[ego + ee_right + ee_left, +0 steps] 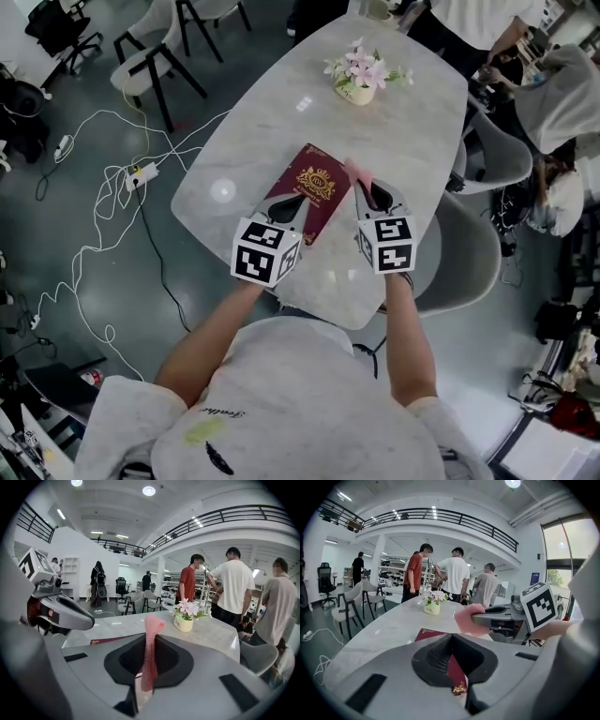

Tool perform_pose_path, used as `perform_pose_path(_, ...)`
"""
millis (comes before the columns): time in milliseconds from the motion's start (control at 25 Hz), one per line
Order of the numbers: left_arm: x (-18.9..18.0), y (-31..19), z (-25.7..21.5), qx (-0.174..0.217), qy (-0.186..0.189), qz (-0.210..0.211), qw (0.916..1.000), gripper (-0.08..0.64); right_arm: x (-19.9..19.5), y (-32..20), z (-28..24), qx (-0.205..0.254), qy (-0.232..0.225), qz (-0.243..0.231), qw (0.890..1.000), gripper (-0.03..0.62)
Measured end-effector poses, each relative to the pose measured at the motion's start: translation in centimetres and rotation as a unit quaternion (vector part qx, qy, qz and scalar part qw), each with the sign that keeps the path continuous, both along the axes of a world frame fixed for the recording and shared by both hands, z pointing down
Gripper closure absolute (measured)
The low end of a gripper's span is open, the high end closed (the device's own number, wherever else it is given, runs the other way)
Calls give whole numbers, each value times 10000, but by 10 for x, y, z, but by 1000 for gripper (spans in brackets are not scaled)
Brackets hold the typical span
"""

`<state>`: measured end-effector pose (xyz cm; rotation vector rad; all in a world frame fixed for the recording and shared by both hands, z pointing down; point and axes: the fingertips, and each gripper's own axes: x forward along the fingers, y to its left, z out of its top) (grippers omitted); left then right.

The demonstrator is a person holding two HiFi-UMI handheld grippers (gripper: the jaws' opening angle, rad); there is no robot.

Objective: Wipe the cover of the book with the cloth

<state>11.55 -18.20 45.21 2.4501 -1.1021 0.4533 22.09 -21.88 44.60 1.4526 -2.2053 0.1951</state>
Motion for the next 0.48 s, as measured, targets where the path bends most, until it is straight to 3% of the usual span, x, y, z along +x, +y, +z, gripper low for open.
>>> perform_pose_path(480, 1, -24, 19, -190, -113, -175, 9996, 552, 15, -51, 48, -284, 777, -286, 9962, 574)
